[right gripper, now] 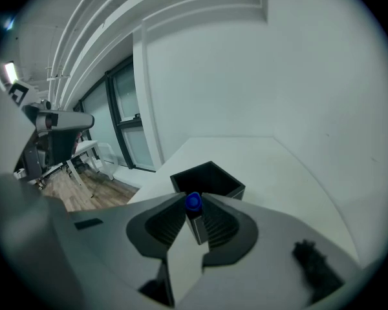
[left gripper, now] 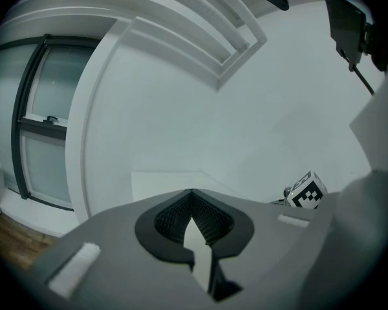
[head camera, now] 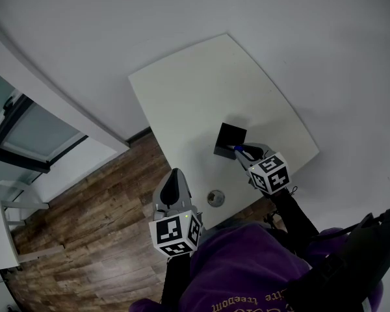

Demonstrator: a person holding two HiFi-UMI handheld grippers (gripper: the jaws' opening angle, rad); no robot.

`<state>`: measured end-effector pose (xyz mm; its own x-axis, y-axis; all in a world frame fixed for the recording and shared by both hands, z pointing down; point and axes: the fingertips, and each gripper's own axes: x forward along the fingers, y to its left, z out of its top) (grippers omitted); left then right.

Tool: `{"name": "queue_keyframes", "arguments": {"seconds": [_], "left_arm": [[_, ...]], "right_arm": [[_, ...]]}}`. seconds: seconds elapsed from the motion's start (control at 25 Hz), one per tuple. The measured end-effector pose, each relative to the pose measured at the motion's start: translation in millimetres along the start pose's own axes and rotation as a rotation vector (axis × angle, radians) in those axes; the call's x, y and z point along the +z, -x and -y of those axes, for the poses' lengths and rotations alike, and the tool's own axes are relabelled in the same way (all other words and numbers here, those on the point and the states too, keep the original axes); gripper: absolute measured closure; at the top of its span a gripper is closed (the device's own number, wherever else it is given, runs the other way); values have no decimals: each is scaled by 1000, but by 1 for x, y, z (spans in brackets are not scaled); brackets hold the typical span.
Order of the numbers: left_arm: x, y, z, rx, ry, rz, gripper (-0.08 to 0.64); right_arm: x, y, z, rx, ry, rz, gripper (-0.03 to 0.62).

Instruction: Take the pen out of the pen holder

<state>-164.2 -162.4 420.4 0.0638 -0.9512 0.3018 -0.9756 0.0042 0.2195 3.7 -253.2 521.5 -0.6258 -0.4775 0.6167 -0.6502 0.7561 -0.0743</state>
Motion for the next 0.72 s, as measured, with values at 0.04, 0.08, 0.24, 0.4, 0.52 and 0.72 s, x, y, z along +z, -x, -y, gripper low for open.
{"name": "queue_keyframes", "arguments": {"seconds": [0.04, 0.08, 0.24, 0.4, 0.52, 0.72], "left_arm": [[0, -1, 0, 0, 0, 0, 554], [0, -1, 1, 0, 0, 0, 554], [1, -2, 0, 0, -1, 2, 554], [2, -3, 1, -1, -3, 4, 554], [3, -3, 1, -2, -4, 8, 554], [3, -2, 2, -5, -8, 11, 555]], "right_arm": [[0, 0, 0, 0, 7, -3, 513], [1, 0, 1, -1, 13, -4, 515], [4, 1, 0, 0, 28, -1, 518], [5, 2, 0, 2, 36, -1, 520], [6, 3, 0, 5, 41, 2, 520], [10, 4, -2, 11, 51, 11, 520]]}}
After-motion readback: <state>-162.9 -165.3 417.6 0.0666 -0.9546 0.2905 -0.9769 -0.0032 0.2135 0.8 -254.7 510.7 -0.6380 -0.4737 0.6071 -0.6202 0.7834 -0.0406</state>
